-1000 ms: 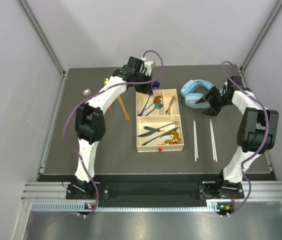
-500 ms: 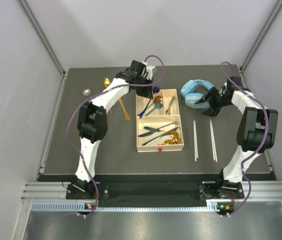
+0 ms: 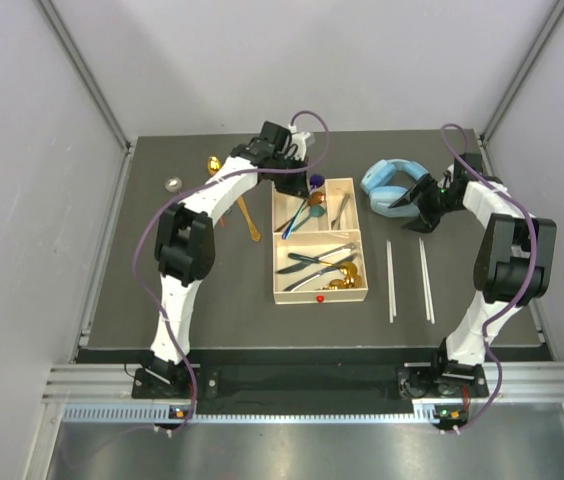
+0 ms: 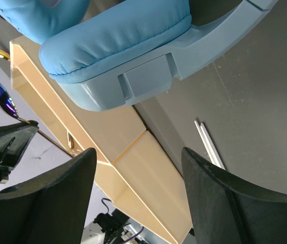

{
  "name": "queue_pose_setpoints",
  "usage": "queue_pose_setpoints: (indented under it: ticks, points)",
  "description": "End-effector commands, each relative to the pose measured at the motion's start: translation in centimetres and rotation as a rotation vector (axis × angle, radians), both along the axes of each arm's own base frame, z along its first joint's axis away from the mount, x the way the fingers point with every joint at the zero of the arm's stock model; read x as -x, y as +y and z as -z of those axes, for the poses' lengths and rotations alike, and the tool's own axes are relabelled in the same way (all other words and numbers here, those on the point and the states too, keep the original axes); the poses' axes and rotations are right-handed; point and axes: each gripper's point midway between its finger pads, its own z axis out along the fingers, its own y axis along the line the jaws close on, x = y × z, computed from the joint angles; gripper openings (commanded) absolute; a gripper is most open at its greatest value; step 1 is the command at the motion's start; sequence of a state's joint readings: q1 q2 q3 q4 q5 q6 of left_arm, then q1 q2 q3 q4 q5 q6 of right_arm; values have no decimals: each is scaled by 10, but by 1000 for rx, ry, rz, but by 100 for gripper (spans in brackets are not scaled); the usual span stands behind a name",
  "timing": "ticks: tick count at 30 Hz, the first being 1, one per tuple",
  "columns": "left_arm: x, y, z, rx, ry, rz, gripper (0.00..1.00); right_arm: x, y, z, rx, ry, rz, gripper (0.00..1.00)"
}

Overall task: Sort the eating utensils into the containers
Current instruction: Place the spoon in the storage box.

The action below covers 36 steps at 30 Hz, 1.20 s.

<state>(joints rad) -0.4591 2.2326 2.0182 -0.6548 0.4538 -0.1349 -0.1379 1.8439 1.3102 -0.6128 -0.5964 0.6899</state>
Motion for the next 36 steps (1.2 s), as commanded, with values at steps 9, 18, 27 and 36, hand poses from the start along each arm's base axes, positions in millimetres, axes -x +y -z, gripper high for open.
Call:
queue_pose_setpoints:
  ticks: [9, 18, 27, 36]
  points:
    - [20, -17, 8, 111, 85, 68, 0, -5, 3, -2, -10, -35, -12, 68]
    - [6, -3, 16, 93, 101, -11, 16, -6, 3, -3, -13, -34, -12, 68]
    - [1, 5, 24, 99, 132, -52, 20, -7, 3, -1, -17, -31, -8, 68]
    - [-1, 10, 22, 89, 128, -62, 22, -10, 3, -1, -19, -30, -8, 68]
